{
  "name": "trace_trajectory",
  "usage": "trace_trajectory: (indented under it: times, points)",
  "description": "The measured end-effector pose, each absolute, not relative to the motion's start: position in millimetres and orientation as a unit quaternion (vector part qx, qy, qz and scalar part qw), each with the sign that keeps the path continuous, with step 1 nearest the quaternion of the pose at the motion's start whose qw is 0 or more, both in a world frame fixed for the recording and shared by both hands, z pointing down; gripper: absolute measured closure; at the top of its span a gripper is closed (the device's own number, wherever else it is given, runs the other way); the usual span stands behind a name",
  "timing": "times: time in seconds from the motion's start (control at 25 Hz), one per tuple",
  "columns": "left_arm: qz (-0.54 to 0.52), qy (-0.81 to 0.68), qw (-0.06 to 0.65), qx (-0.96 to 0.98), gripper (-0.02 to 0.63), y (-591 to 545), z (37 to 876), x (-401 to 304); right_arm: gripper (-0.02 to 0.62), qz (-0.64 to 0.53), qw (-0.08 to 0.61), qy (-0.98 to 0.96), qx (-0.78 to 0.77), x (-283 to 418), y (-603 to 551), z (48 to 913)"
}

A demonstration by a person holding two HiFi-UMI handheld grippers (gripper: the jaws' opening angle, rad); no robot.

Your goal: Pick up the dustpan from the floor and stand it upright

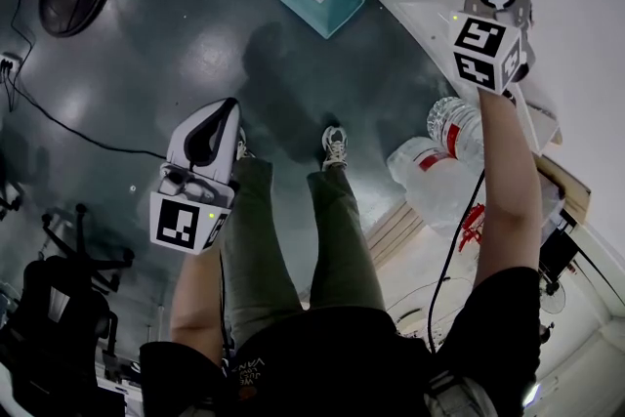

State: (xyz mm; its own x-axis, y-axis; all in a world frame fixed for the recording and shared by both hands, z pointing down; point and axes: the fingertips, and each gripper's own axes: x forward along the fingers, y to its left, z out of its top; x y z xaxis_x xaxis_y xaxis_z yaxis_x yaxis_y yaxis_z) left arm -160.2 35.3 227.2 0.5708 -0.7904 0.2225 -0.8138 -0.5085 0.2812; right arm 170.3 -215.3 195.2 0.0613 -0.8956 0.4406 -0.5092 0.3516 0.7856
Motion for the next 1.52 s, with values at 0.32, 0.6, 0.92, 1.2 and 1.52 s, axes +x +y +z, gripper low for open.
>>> trace_trajectory:
  times: [0.32,0.6,0.92,1.2,1.52]
  points:
    - [0.037,-0.455,0.18,0.872,0.552,32.0,225.9,-152.3,0.514,-0.157,0.454,-0.712,0.512,148.4,-177.0,193.8]
    - [0.039,-0.451,0.176,0.874,0.552,30.3,219.5,-143.1,0.497,-0.104,0.416,-0.75,0.504,137.9,-152.9,193.9]
    - [0.035,-0.452,0.162,0.876,0.552,30.0,195.4,-134.2,0.492,-0.052,0.378,-0.775,0.504,135.0,-136.1,194.8]
    - [0.029,-0.458,0.148,0.876,0.552,35.1,161.5,-130.8,0.463,0.004,0.362,-0.787,0.5,134.2,-124.8,193.4]
    - [0.02,-0.461,0.134,0.877,0.552,44.0,125.8,-124.8,0.463,0.024,0.319,-0.793,0.518,136.4,-113.5,160.3]
